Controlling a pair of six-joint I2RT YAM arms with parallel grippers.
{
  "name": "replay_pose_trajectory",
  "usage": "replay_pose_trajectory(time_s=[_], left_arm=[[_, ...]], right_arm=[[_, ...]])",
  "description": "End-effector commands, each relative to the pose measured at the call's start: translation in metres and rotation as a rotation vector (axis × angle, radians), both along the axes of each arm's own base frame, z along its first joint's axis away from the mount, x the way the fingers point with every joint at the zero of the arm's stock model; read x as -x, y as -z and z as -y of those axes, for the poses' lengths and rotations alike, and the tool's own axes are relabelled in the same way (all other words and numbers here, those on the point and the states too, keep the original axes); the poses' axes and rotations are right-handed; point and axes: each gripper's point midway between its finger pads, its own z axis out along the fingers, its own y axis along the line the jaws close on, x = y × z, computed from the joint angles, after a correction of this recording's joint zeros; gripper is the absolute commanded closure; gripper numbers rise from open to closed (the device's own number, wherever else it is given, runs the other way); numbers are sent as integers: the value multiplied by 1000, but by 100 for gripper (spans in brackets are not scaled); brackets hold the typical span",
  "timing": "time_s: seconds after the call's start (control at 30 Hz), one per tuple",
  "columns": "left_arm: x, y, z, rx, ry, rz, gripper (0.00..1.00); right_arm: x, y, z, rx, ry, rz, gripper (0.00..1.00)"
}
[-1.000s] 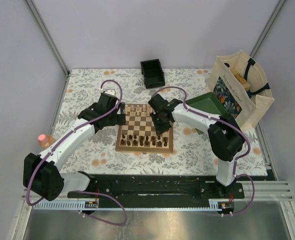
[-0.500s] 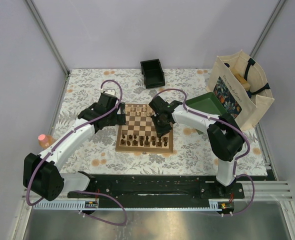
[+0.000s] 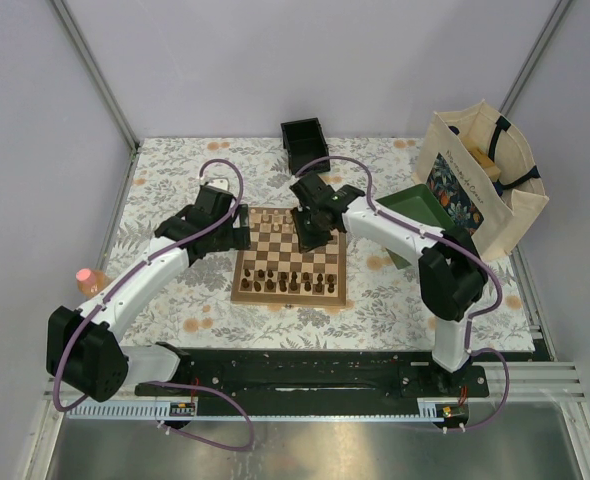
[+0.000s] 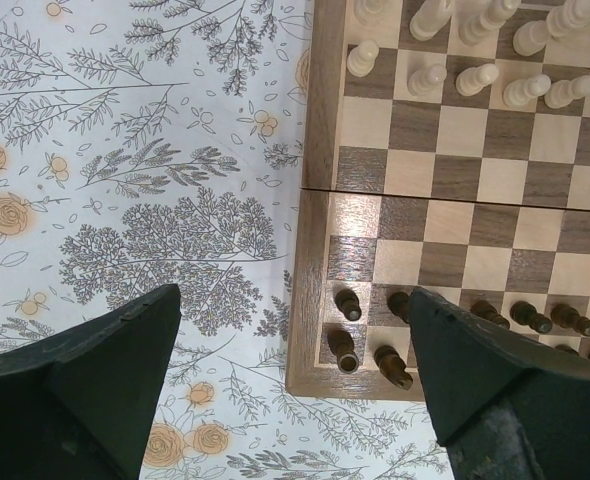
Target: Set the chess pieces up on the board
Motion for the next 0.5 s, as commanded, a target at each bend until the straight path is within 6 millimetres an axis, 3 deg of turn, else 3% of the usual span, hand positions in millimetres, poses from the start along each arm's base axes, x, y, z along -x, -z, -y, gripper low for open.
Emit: replay_pose_trajectory(time_s=[0.0, 0.13, 0.27, 0.37, 0.47], left_arm=[[-14, -21, -4, 22, -38, 84, 1], [-15, -19, -14, 20, -85, 82, 1], [-15, -19, -24, 26, -130, 91, 1], [-16, -18, -32, 59, -168, 93, 1], [-17, -22, -43, 98, -235, 111, 1]], right_arm=[[-8, -10, -31, -77, -48, 5, 73], [-6, -9, -46, -71, -86, 5, 73], [-9, -15, -47, -58, -82, 35, 73], [-15, -31, -34, -31, -55, 110, 74], [-29, -56, -9, 0, 37, 251, 72]])
